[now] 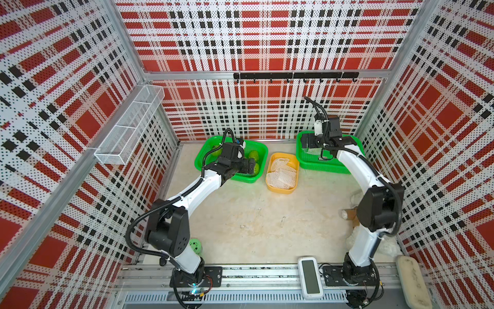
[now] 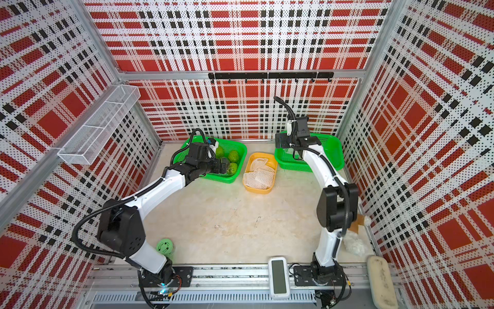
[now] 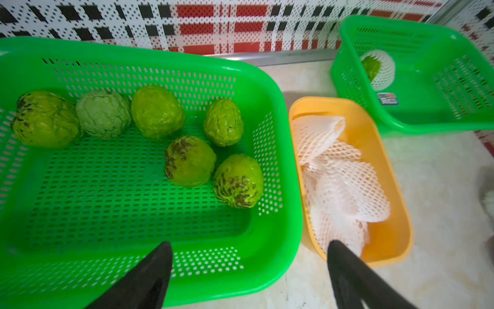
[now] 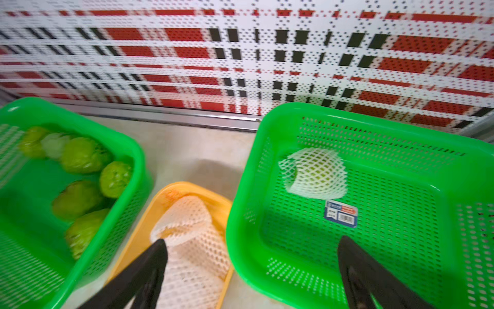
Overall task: Sleeve custard apples in foam nets
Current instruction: Pick up the custard apple from the basket.
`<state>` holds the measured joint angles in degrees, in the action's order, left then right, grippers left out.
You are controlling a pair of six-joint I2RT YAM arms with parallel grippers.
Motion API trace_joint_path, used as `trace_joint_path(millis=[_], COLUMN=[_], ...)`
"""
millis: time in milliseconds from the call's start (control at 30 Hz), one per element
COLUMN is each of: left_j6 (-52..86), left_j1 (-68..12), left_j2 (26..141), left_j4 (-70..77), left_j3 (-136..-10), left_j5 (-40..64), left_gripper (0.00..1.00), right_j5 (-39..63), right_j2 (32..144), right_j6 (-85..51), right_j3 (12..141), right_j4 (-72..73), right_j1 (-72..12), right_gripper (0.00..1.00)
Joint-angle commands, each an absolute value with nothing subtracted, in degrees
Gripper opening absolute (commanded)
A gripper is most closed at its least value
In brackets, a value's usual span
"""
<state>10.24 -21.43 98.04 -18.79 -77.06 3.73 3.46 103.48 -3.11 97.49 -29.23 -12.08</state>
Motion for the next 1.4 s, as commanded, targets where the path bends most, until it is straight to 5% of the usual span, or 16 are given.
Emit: trace_joint_path(millis=[0, 433, 733, 1067, 1367], left_j6=[9.42, 11.49, 11.93, 12.41, 11.56], left_j1=[-19.11, -15.57, -15.35, -13.56, -11.21], left_j2=[104.83, 126.5, 131.28, 128.57, 112.68], left_j4=[-22.28, -27.07, -29.99, -27.16, -23.91], left_j3=[-83.06, -102.08, -106.14, -102.75, -91.87], left_j5=[3.66, 4.99, 4.35, 6.4, 10.09], left_gripper=[0.9, 0.82, 0.78, 0.56, 0.52], right_j5=[11.24, 19.53, 19.86, 13.51, 1.8], right_j2=[97.53, 83.28, 80.68, 89.25, 98.4], right_j6=[-2.26, -2.79, -5.56, -6.89, -7.54], right_j3=[91.14, 73.34, 68.91, 70.78, 74.53], right_j4=[-24.95, -24.66, -22.98, -22.68, -21.58], right_j1=[-13.08, -20.33, -22.56, -28.98, -33.95], right_gripper=[1.0, 1.0, 1.0, 0.99, 0.88])
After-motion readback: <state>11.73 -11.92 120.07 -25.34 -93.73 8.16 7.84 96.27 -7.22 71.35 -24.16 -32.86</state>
